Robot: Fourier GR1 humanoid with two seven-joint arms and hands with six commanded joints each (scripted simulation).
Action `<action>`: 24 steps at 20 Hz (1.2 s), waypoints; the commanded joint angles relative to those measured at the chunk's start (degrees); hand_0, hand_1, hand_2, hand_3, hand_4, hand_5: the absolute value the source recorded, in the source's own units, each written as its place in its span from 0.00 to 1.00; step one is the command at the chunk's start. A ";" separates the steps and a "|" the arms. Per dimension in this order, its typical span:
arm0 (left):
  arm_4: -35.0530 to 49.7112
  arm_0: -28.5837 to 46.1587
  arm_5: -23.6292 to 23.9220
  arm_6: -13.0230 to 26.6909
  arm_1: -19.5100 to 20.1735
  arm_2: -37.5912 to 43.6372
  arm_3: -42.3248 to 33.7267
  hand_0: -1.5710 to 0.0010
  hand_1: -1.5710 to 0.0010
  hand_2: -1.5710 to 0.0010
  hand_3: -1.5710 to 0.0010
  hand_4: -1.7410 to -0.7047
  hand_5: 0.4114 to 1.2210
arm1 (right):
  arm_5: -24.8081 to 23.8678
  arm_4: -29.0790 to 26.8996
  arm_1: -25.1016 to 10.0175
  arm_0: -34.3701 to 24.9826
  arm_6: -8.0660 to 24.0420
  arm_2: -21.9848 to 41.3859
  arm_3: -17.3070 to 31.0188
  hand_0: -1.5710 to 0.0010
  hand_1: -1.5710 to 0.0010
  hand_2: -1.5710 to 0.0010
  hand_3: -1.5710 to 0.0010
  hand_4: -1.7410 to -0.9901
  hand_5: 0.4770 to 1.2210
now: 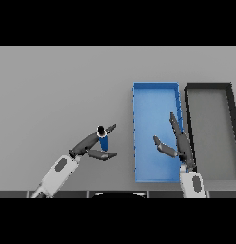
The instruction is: Pick up the blue pipe and place it into the blue bin.
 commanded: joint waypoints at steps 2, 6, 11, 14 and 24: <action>1.50 -0.71 0.09 -1.19 -1.74 0.91 1.12 1.00 0.98 0.93 0.94 0.58 0.17 | -0.01 0.07 0.36 0.73 -0.26 0.27 -0.16 1.00 1.00 1.00 1.00 0.63 0.17; 4.32 -0.64 1.52 -0.88 -5.12 2.66 3.16 0.57 0.50 0.44 0.44 0.31 0.61 | 0.04 0.00 -0.24 -0.07 -0.45 -0.29 0.46 1.00 1.00 1.00 1.00 0.64 0.17; 1.75 0.82 3.87 -4.03 -5.69 0.84 2.25 0.19 0.16 0.15 0.19 0.11 0.87 | 0.02 -0.10 0.27 -0.89 0.20 -0.07 1.06 1.00 1.00 1.00 1.00 0.64 0.19; 1.50 0.60 4.76 -5.58 -5.75 0.72 0.74 0.10 0.08 0.07 0.13 0.06 0.93 | 0.30 0.28 -0.18 -0.56 -1.08 0.03 1.06 1.00 1.00 1.00 1.00 0.65 0.19; 4.65 -2.39 3.40 -1.80 -5.23 -0.82 -11.84 0.01 0.01 0.01 0.08 0.02 0.99 | -0.16 1.09 -0.53 -0.33 -0.85 -0.04 0.85 1.00 1.00 1.00 1.00 0.70 0.22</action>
